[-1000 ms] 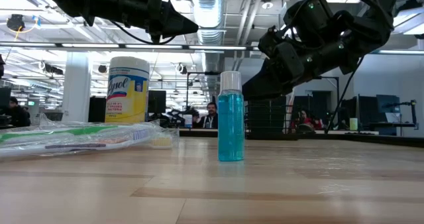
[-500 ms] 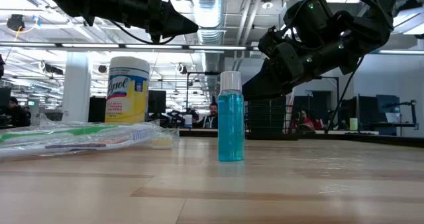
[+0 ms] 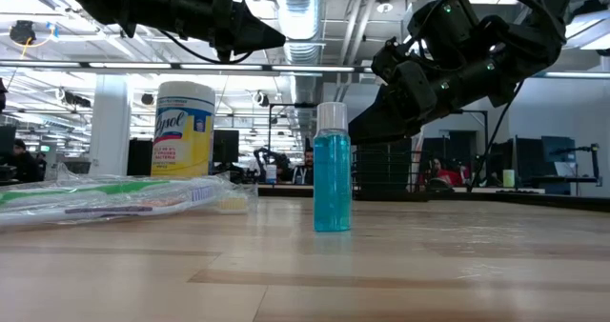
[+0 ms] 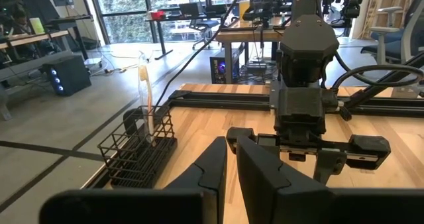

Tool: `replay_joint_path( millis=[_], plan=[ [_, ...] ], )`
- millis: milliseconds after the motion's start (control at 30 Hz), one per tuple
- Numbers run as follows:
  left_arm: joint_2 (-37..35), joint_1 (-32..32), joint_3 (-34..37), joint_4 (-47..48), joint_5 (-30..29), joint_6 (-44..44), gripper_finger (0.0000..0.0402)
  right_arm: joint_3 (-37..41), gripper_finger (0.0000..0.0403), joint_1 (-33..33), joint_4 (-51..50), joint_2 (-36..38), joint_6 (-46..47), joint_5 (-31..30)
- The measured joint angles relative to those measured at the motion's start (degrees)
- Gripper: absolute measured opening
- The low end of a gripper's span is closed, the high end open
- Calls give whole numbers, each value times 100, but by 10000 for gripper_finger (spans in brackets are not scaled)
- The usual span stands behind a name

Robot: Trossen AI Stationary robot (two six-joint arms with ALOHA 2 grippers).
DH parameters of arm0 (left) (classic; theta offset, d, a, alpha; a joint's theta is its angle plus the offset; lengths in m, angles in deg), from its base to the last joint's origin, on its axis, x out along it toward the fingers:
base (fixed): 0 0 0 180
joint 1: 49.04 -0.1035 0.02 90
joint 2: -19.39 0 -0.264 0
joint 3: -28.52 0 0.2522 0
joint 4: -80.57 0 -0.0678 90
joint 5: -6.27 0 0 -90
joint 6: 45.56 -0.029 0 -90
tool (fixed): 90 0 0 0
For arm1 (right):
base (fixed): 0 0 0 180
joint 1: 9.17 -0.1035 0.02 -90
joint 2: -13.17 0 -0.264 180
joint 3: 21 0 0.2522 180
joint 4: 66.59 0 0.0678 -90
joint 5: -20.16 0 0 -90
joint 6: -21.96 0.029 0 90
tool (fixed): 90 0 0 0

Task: Pick & Place toothbrushing station
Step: Put the mouthwash into the black mesh organizer

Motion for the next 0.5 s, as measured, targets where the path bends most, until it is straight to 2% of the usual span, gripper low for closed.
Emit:
replay_joint_path(
  millis=[500],
  plan=[
    [0,0,0,0,-9,1,31,0,124,0,-2,0,5,-1]
  ],
)
